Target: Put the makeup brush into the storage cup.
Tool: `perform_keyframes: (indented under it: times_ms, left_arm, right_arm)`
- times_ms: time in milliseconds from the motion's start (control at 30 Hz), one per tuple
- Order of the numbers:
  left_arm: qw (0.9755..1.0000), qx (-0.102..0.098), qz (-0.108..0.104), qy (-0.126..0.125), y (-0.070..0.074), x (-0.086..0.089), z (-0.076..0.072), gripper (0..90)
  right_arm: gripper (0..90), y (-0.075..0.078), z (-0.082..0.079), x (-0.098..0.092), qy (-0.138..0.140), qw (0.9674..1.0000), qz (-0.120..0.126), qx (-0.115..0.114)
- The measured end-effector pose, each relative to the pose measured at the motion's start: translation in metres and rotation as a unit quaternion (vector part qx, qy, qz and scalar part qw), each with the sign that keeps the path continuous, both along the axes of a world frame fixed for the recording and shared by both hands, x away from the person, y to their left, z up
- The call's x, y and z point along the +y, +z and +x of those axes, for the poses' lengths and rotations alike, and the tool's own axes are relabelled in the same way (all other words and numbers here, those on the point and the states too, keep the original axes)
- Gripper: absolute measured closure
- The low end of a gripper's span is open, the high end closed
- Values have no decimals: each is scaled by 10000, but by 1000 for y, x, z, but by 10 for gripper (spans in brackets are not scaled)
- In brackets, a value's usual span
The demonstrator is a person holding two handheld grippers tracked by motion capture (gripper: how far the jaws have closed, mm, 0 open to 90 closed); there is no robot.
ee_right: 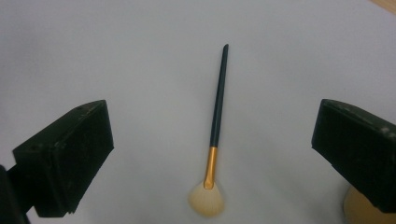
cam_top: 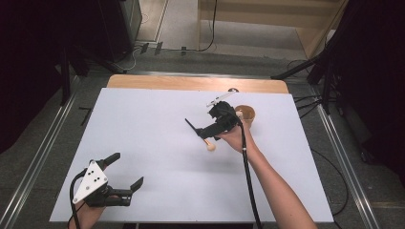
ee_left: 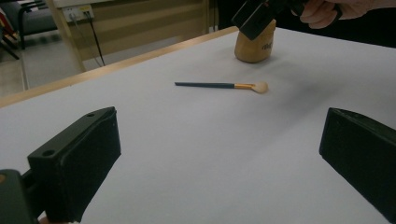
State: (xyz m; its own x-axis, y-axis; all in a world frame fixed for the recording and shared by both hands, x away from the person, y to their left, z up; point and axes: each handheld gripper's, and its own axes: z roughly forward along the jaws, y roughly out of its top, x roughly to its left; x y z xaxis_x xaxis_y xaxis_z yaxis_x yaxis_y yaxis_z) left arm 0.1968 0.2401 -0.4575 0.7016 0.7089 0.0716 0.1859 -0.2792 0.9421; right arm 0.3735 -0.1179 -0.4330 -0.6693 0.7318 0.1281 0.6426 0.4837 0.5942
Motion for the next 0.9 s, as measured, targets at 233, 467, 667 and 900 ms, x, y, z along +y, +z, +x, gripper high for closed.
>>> perform_keyframes:
  times_ms: [233,467,667,900]
  left_arm:
    - [10000,6,-1,2,0,0,0,0]
    - [10000,19,2,-20,0,0,0,0]
    - [10000,26,3,-22,0,0,0,0]
    - [10000,36,13,-18,0,0,0,0]
  right_arm:
    - [0,-1,7,7,-35,9988,-371,302]
    - [0,-5,11,12,106,9968,-600,519]
    - [15,-9,12,19,170,9942,-808,684]
    - [187,-15,12,32,271,9892,-1133,893]
